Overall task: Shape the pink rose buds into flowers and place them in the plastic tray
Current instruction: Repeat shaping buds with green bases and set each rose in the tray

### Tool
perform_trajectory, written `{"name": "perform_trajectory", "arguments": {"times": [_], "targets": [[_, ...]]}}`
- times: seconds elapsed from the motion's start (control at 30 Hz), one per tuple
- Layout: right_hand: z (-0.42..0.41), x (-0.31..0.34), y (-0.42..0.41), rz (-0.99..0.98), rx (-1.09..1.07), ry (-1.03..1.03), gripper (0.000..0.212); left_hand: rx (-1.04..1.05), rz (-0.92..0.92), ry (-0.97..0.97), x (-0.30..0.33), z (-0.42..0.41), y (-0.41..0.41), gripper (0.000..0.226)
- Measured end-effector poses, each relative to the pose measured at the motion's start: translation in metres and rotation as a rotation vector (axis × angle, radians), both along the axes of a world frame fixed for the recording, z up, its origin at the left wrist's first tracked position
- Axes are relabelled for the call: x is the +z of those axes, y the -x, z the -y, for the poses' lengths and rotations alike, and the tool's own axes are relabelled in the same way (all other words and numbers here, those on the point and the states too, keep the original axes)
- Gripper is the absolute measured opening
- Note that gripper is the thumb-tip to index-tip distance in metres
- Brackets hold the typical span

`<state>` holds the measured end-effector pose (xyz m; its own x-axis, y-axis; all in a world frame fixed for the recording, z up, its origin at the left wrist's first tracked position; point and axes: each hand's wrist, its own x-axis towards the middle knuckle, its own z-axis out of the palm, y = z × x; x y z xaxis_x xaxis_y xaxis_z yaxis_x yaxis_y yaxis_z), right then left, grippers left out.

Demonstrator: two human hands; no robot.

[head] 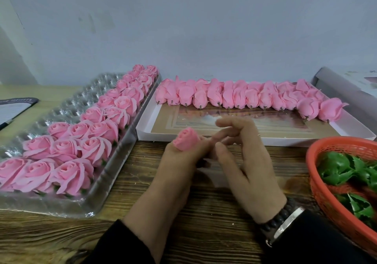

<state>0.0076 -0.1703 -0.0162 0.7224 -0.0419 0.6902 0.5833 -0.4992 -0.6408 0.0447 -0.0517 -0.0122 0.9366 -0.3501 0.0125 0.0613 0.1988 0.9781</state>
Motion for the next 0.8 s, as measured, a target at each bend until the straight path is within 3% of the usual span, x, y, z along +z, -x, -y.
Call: {"name": "perform_trajectory", "arguments": {"times": [0.1,0.2,0.33,0.53,0.67,0.8], "targets": [[-0.001,-0.007,-0.004,-0.122,-0.075,-0.041,0.037,0.077,-0.192,0.304,0.001,0.004,-0.003,0.019],[-0.007,-0.013,-0.006,-0.223,0.004,-0.018,0.043,0.071,-0.328,0.465,0.004,0.006,-0.003,0.012],[-0.009,-0.012,-0.006,-0.307,0.009,-0.002,0.045,0.027,-0.428,0.467,0.003,0.011,0.004,0.015],[-0.009,-0.006,-0.003,-0.337,-0.021,-0.090,0.034,-0.069,-0.463,0.503,0.004,0.014,0.007,0.039],[-0.006,-0.002,-0.004,-0.440,0.146,-0.304,0.022,-0.140,-0.454,0.475,0.005,0.010,0.003,0.032],[-0.005,-0.001,-0.004,-0.483,0.229,-0.344,0.021,-0.090,-0.460,0.494,0.003,0.010,0.003,0.029]]}}
